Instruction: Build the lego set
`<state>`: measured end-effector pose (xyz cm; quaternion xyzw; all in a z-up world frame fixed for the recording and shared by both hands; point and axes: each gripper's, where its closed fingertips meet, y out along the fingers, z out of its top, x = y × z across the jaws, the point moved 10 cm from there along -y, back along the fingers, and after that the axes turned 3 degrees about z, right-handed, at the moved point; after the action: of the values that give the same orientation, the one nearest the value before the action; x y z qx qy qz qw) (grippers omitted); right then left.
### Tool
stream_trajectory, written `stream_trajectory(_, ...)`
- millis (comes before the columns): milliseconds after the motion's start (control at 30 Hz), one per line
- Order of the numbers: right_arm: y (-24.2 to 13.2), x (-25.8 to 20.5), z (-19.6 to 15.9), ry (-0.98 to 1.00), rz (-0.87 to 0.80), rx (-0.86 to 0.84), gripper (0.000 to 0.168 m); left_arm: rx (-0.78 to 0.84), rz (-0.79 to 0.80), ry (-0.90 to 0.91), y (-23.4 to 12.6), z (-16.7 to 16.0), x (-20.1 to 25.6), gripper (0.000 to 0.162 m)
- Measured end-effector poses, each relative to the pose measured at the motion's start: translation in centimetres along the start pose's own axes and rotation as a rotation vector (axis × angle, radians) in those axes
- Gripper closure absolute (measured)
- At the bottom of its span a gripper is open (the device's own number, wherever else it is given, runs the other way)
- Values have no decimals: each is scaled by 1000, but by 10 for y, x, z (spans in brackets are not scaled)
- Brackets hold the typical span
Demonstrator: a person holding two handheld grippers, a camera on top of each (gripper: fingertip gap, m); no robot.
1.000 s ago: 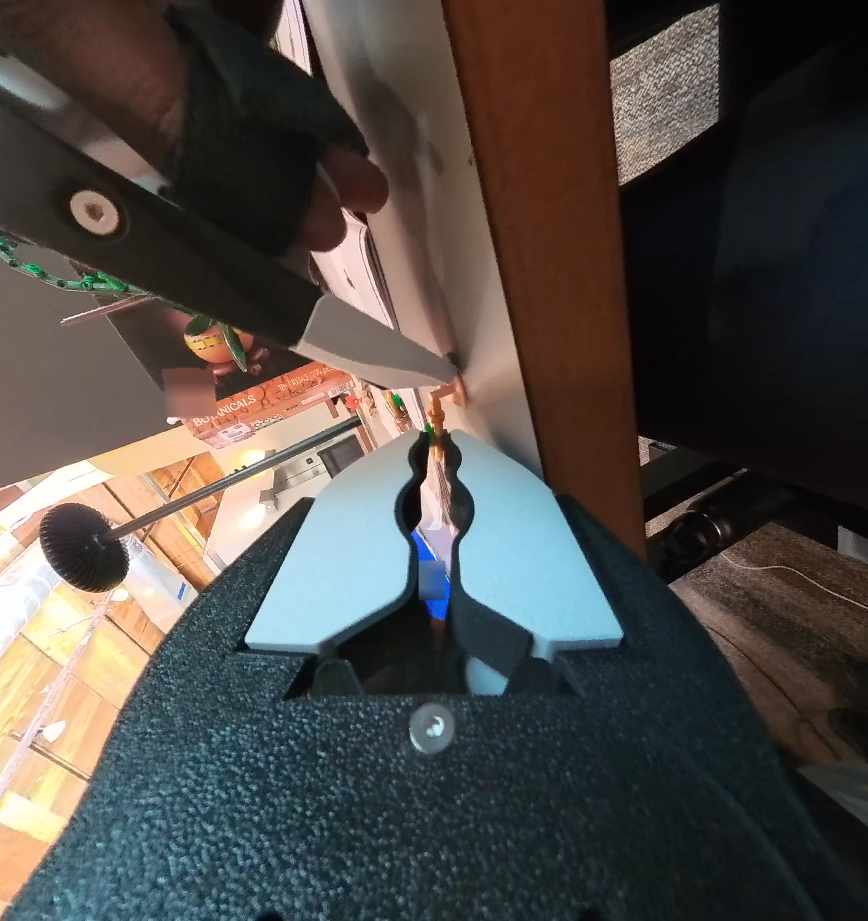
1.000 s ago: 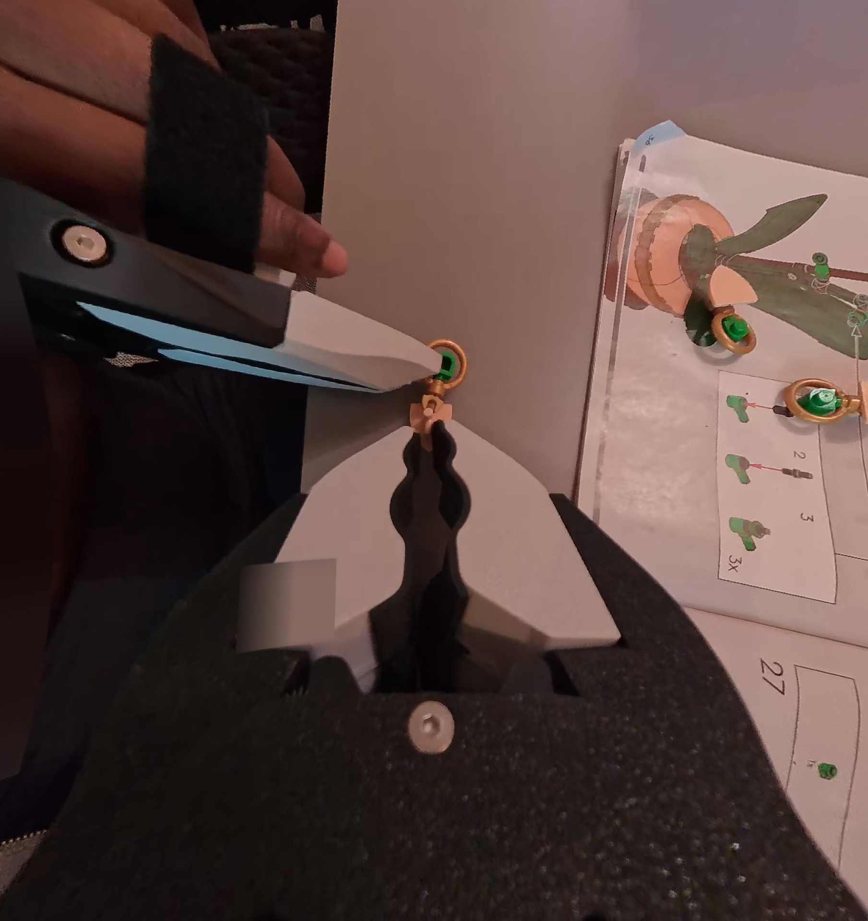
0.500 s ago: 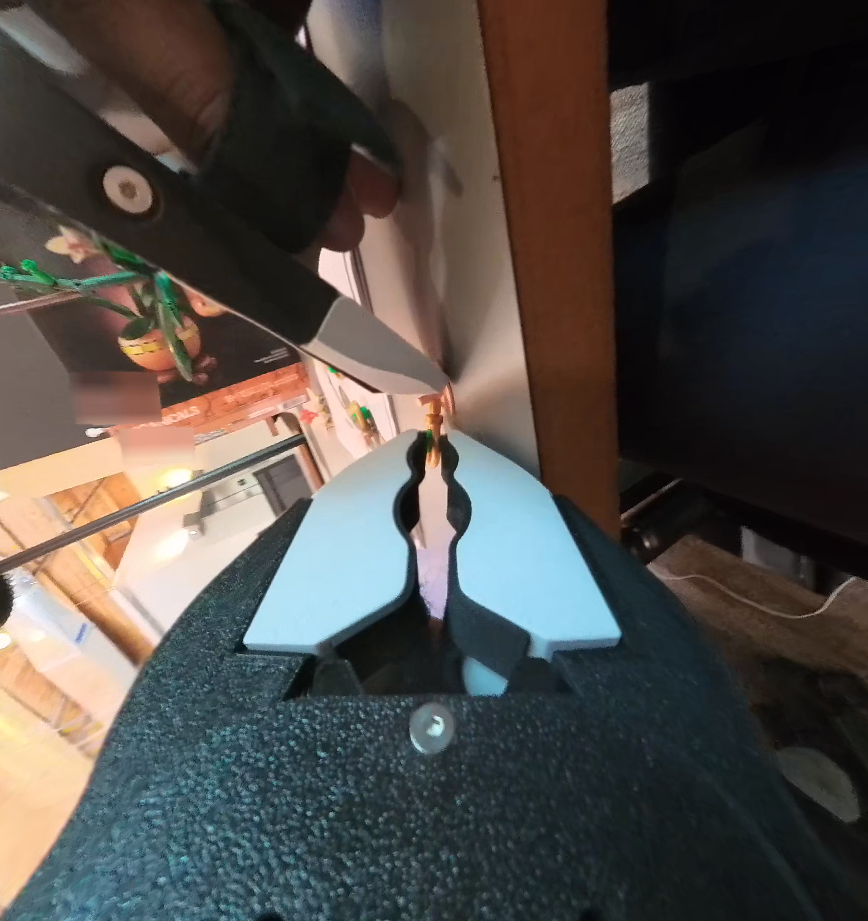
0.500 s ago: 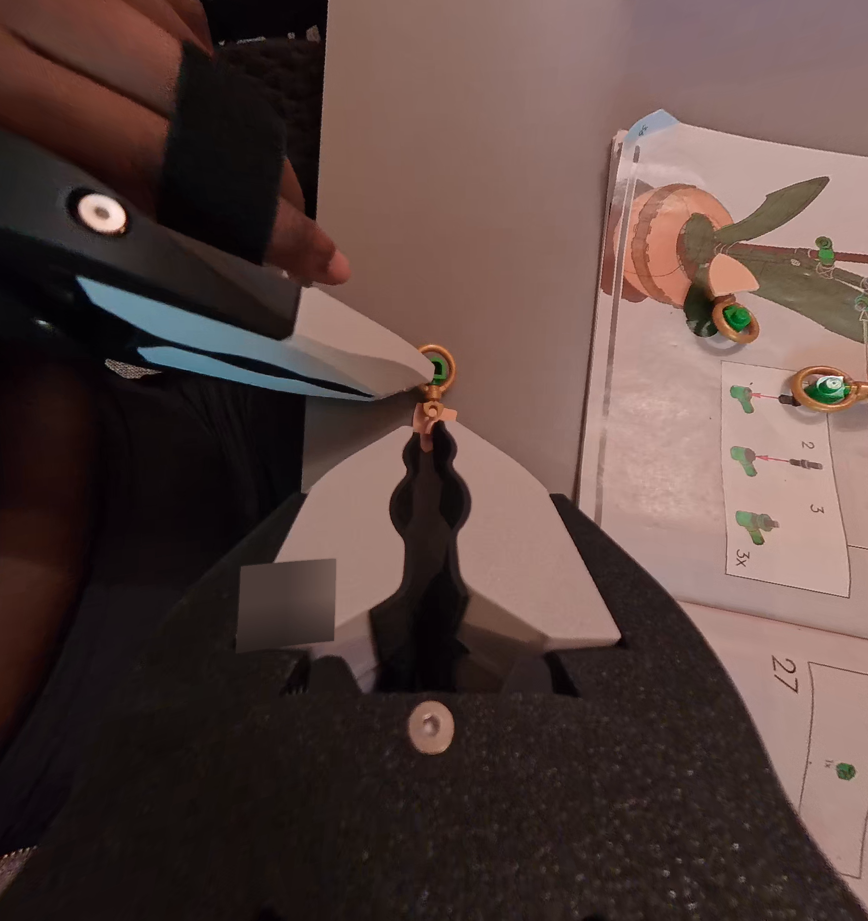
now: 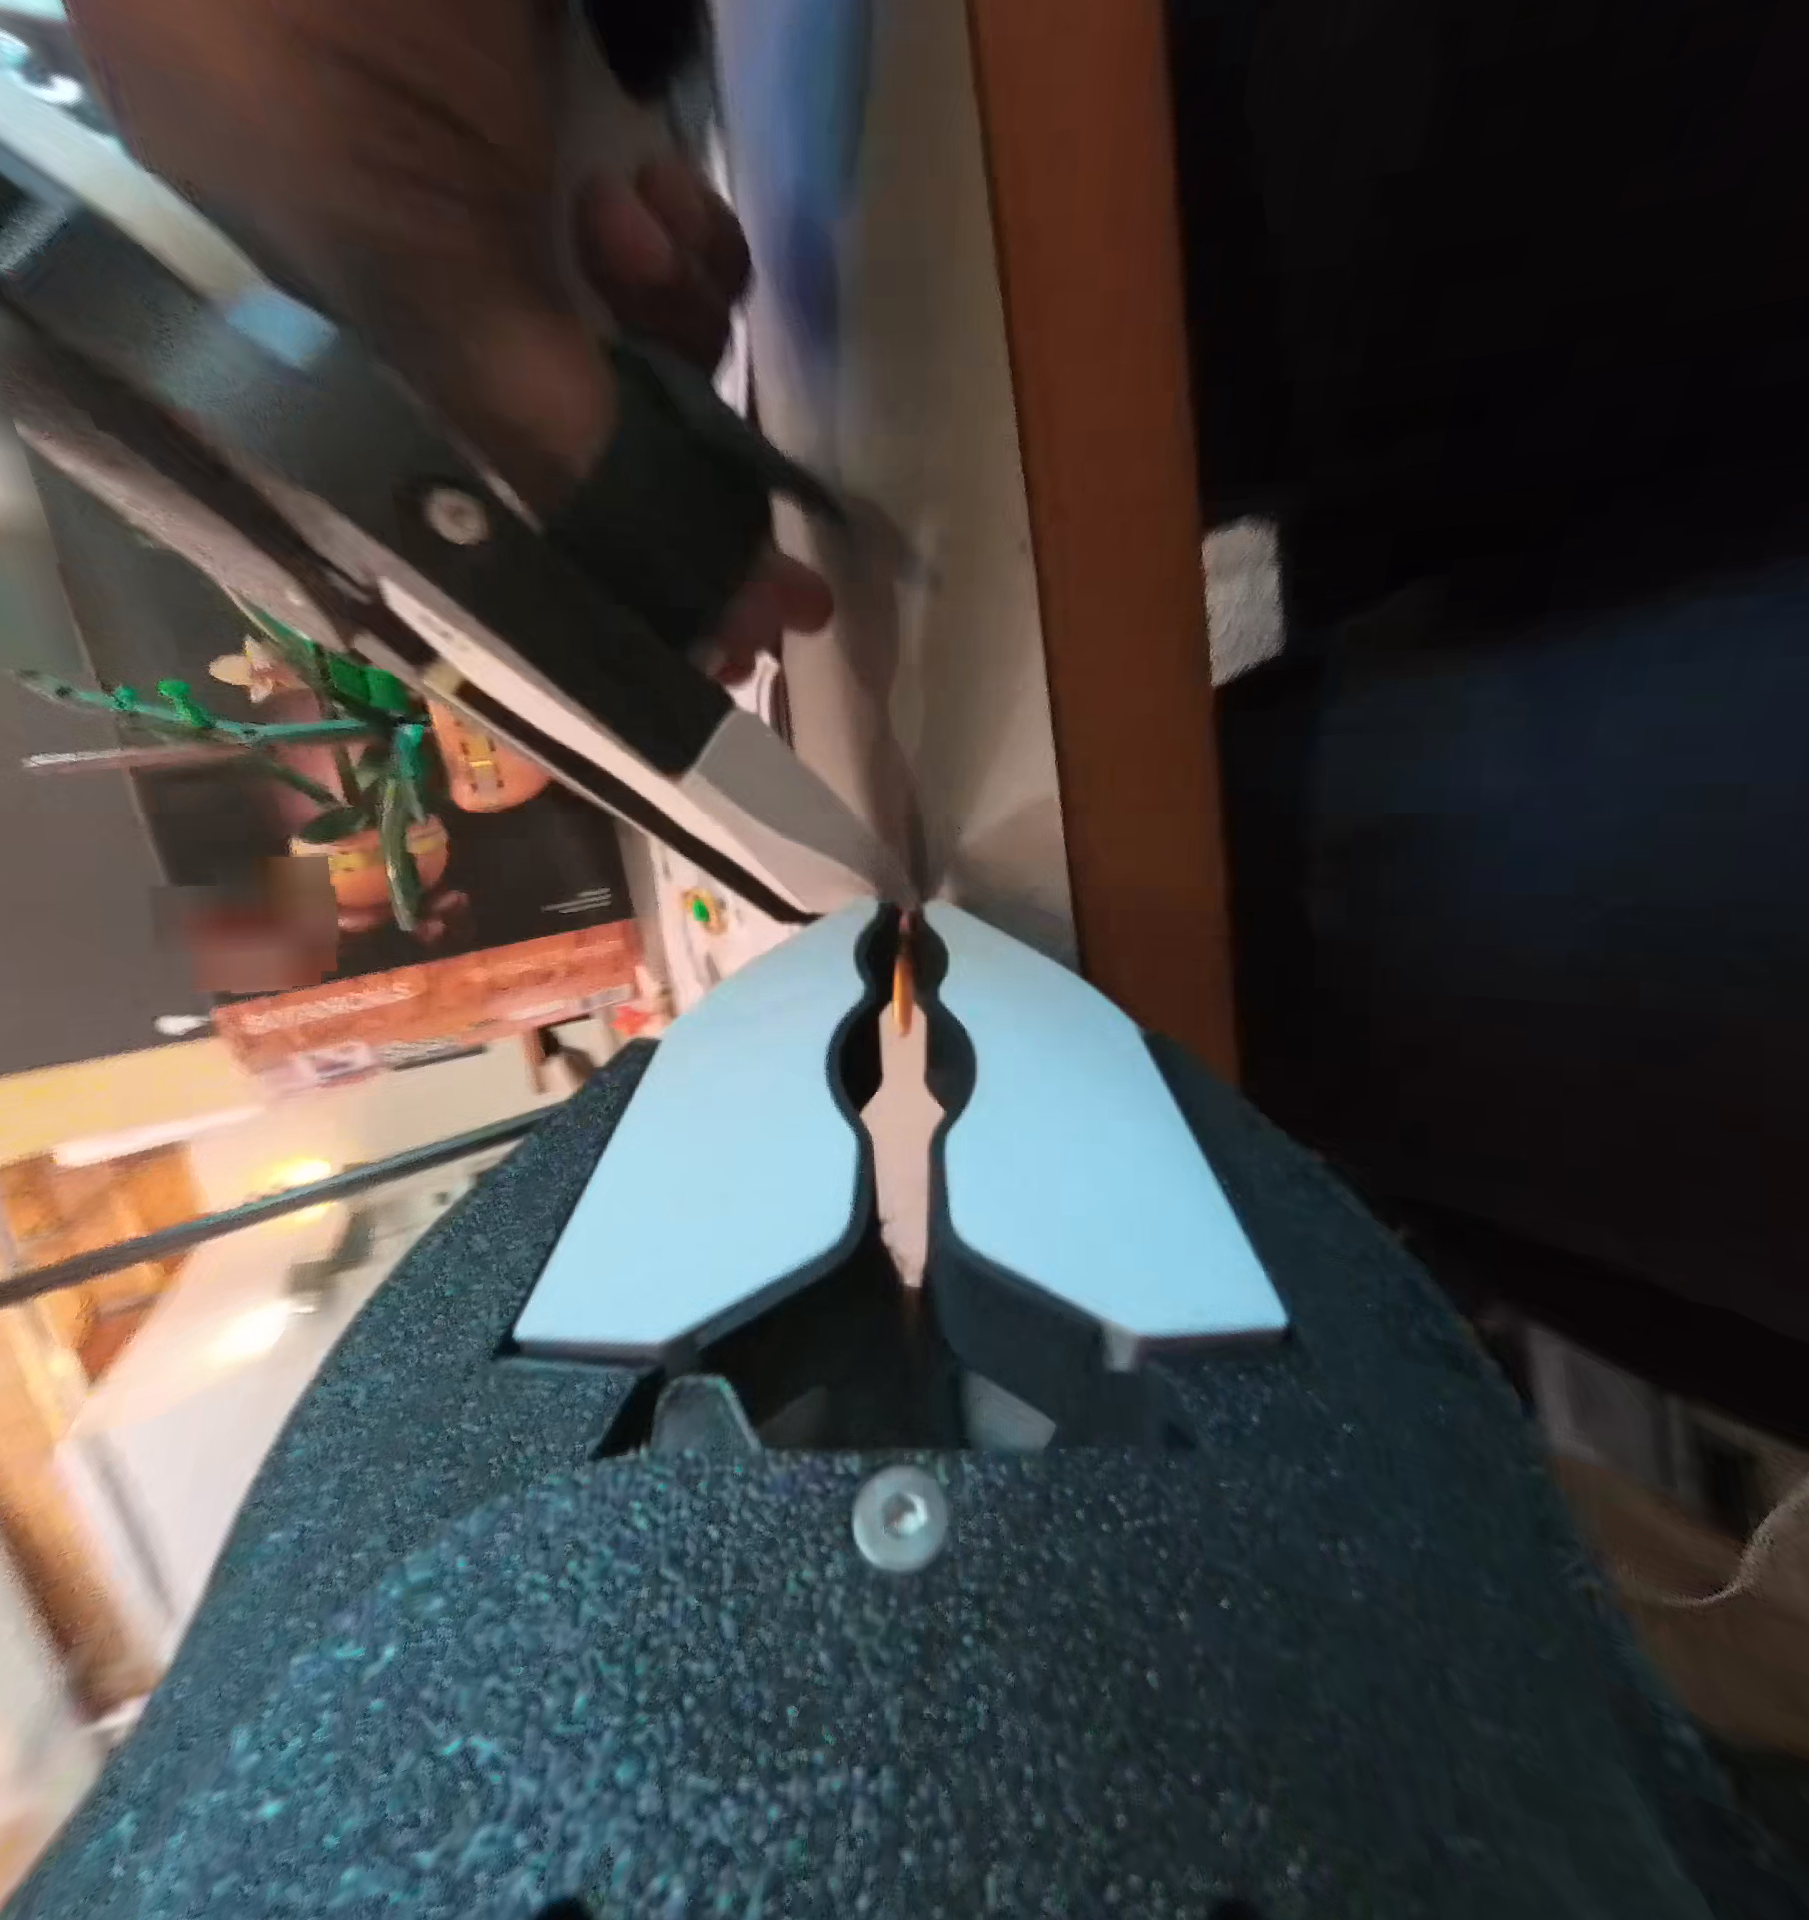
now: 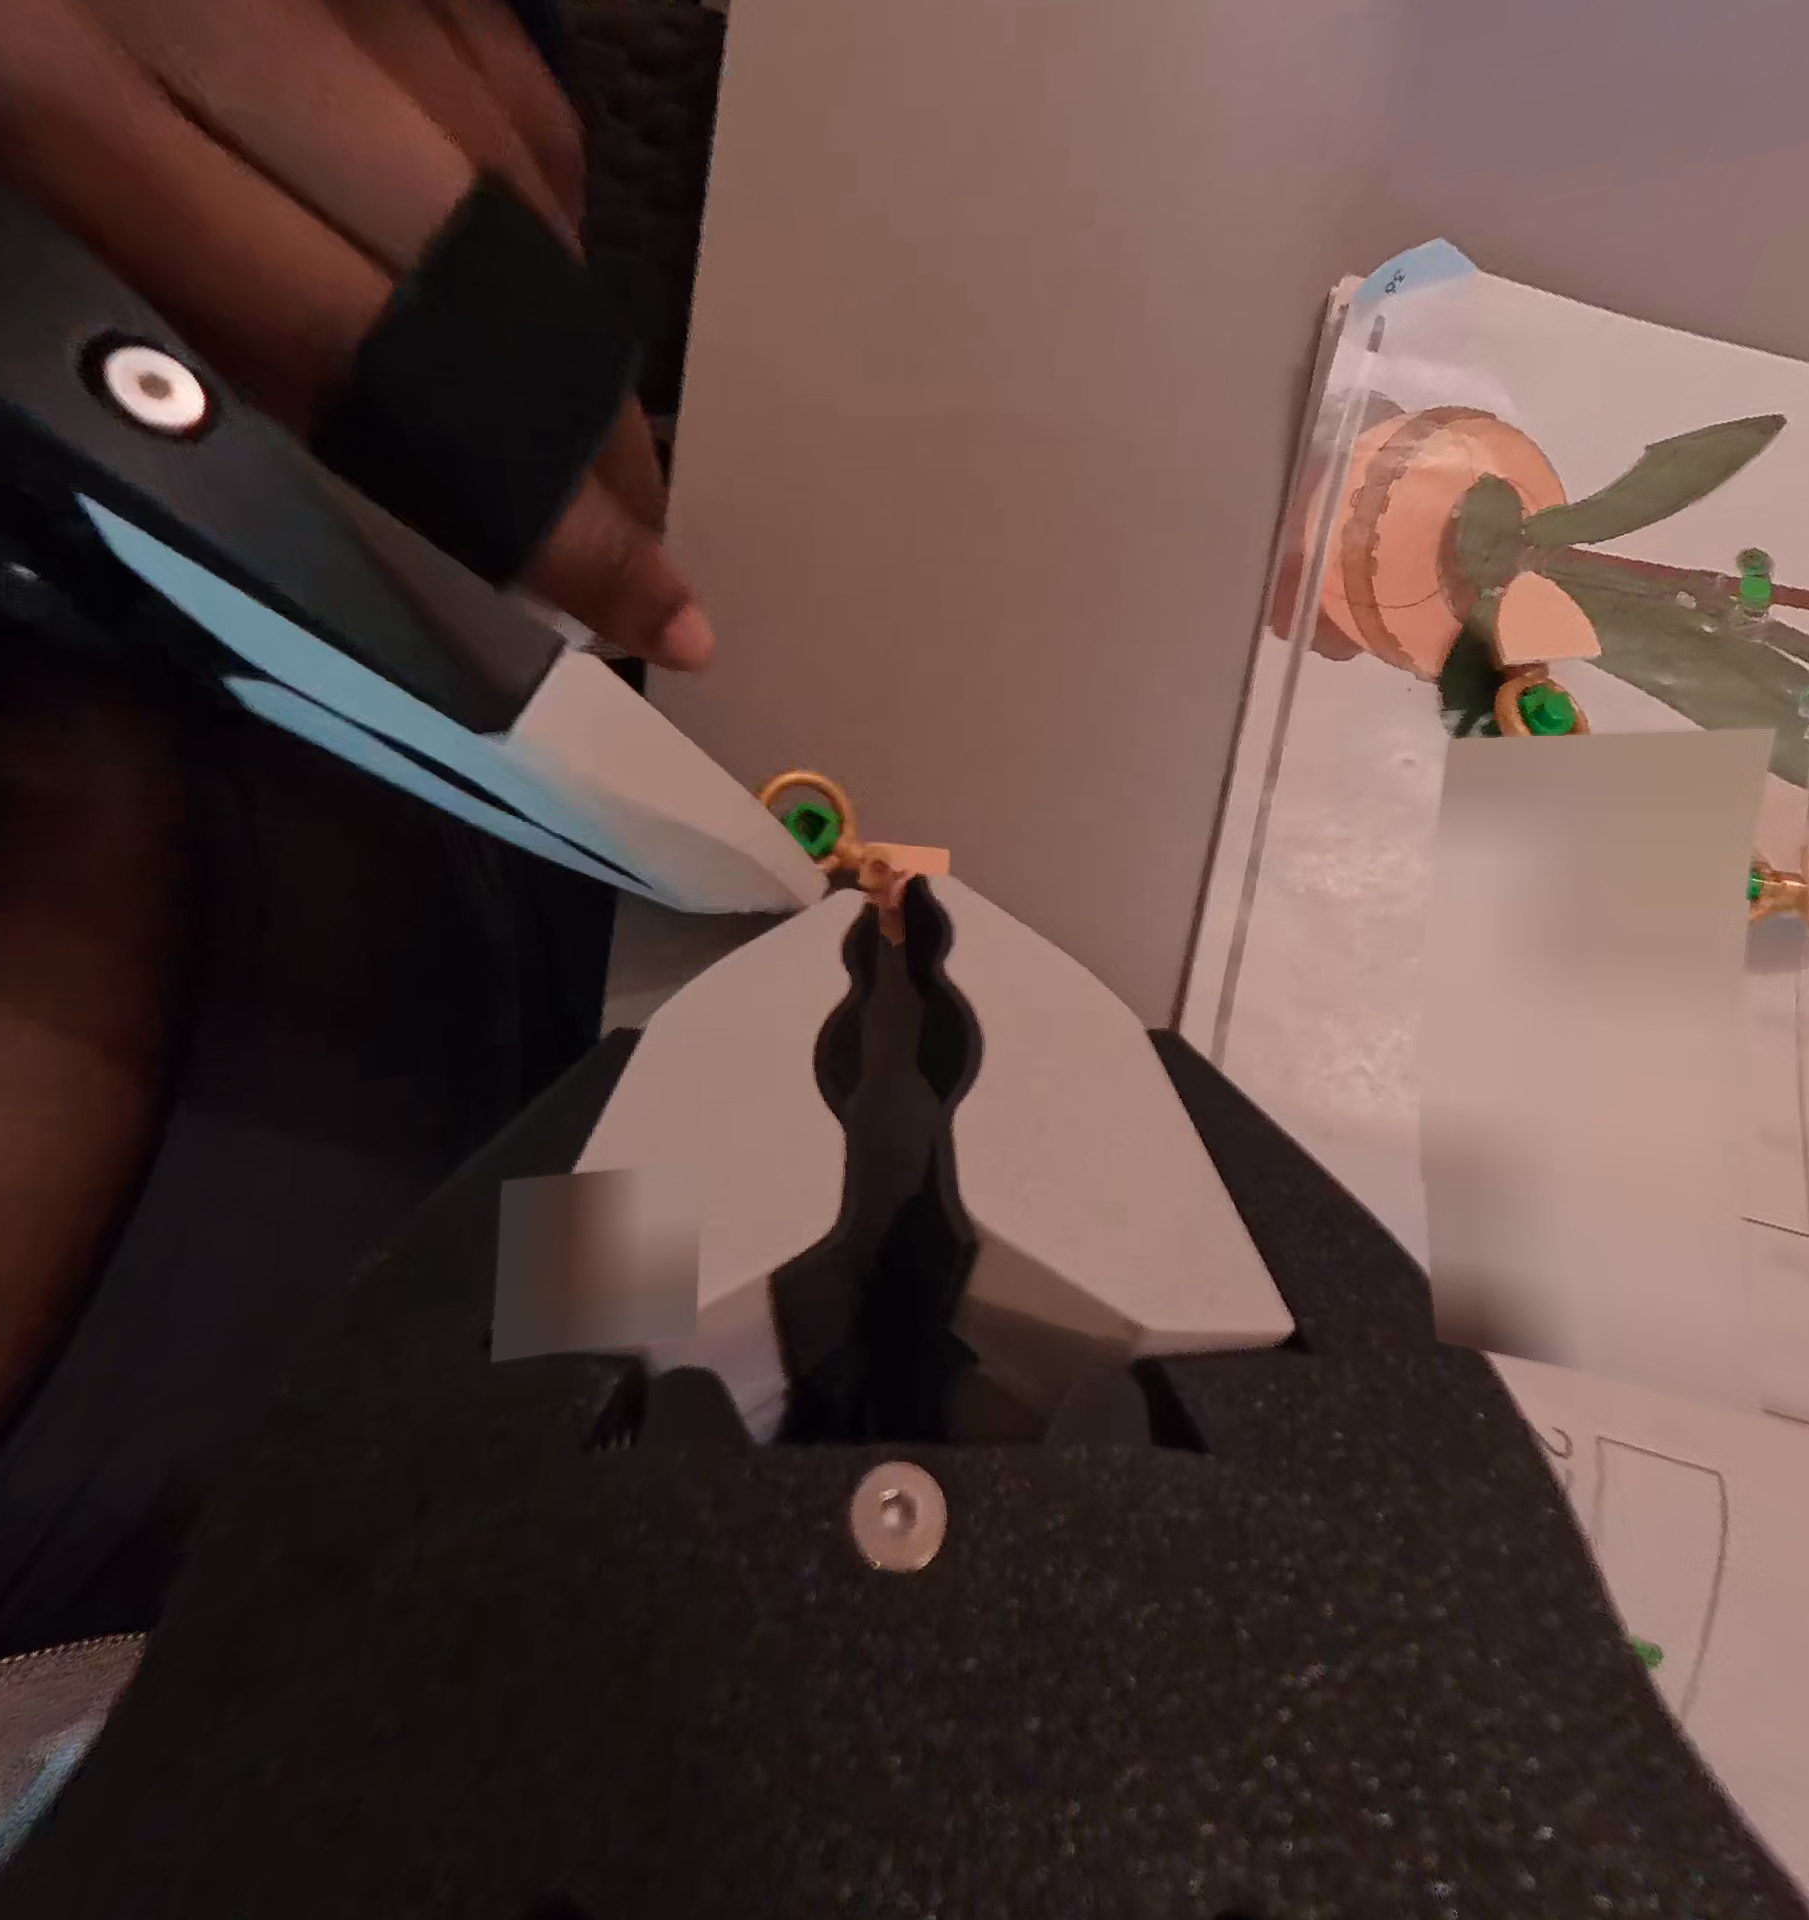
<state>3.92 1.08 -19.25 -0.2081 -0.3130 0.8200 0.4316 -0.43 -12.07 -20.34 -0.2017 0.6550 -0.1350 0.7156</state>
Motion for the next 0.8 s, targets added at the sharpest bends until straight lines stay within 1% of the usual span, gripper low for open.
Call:
stream_trajectory(33, -1, 0, 0, -1, 3, -4, 163, -24, -11, -26, 1, 0, -2, 160)
stream_trajectory(133, -1, 2, 2, 7, -3, -17, 163, -80, -2, -25, 4, -4, -3, 159)
stream_trajectory(233, -1, 2, 3, -23, -2, -28, 163, -79, 22, -22, 3, -5, -1, 159)
stream_trajectory(300, -1, 2, 4, -34, 8, -36, 163, -68, 12, -57, 2, -8, -2, 157)
stream_trajectory(400, 0, 4, 5, -42, 18, -51, 161, -38, -16, -161, 0, -14, -6, 153)
stream_trajectory(433, 0, 3, 6, -49, 19, -55, 162, -30, -19, -192, -1, -16, -8, 149)
stream_trajectory(533, 0, 3, 7, -61, 22, -64, 161, 8, -50, -304, -7, -23, -15, 128)
stream_trajectory(567, 0, 4, 7, -63, 25, -67, 163, 22, -74, -351, -10, -26, -17, 124)
stream_trajectory(700, 0, 5, 7, -84, 32, -69, 163, 77, -135, -538, -16, -47, -20, 125)
stream_trajectory(800, -1, 4, 7, -128, 46, -75, 164, 196, -275, -652, -13, -57, -21, 132)
